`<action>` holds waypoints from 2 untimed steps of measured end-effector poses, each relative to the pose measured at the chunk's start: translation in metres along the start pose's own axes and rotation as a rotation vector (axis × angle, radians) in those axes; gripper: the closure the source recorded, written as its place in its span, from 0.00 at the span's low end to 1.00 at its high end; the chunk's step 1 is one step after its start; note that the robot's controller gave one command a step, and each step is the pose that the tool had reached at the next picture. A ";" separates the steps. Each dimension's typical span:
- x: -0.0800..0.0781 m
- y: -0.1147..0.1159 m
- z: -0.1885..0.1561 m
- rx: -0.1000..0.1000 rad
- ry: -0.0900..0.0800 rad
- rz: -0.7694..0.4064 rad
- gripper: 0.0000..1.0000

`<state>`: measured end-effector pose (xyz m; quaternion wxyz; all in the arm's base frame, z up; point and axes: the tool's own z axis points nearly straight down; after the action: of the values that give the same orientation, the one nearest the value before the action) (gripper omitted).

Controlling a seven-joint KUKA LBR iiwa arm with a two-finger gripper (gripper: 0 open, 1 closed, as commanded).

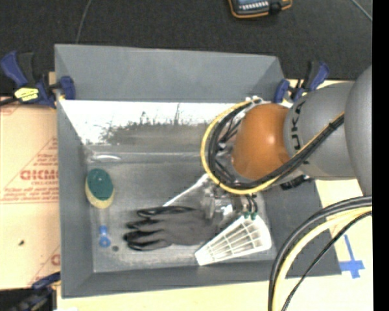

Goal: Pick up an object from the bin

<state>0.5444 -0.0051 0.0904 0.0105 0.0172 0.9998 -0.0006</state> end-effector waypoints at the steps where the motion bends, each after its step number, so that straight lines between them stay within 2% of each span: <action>1: 0.005 -0.005 0.000 0.000 0.005 -0.164 1.00; 2: -0.002 -0.011 0.010 0.000 0.001 -0.025 1.00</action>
Offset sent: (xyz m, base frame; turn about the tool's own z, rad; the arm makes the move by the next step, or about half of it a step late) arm 0.0005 -0.0108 -0.0126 -0.0109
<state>0.5458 -0.0159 0.0805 0.0101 0.0045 0.9999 -0.0006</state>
